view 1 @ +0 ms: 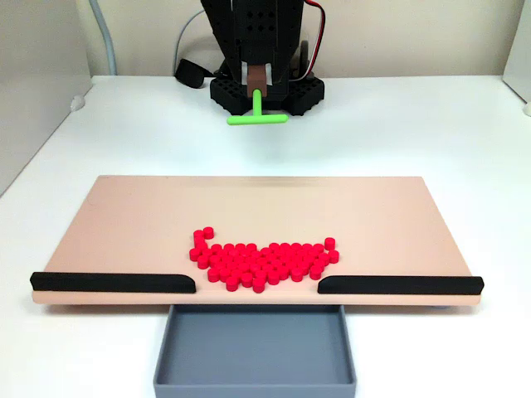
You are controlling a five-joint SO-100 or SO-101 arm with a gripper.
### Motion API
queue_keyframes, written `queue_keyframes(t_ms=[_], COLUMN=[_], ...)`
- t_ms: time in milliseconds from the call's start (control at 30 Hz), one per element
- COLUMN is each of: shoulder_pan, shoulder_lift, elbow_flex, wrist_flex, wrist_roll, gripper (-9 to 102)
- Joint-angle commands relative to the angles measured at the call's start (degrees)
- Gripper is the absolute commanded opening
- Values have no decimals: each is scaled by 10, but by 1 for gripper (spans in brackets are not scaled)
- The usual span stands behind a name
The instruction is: Push granules from bottom to the grey container
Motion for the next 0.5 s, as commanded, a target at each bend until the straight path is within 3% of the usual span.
queue_keyframes(t_ms=[0, 467], shoulder_pan=[11, 11], shoulder_lift=[15, 18], elbow_flex=[-5, -5], wrist_flex=[-1, -1], wrist_roll=[-18, -33], gripper=[0, 0])
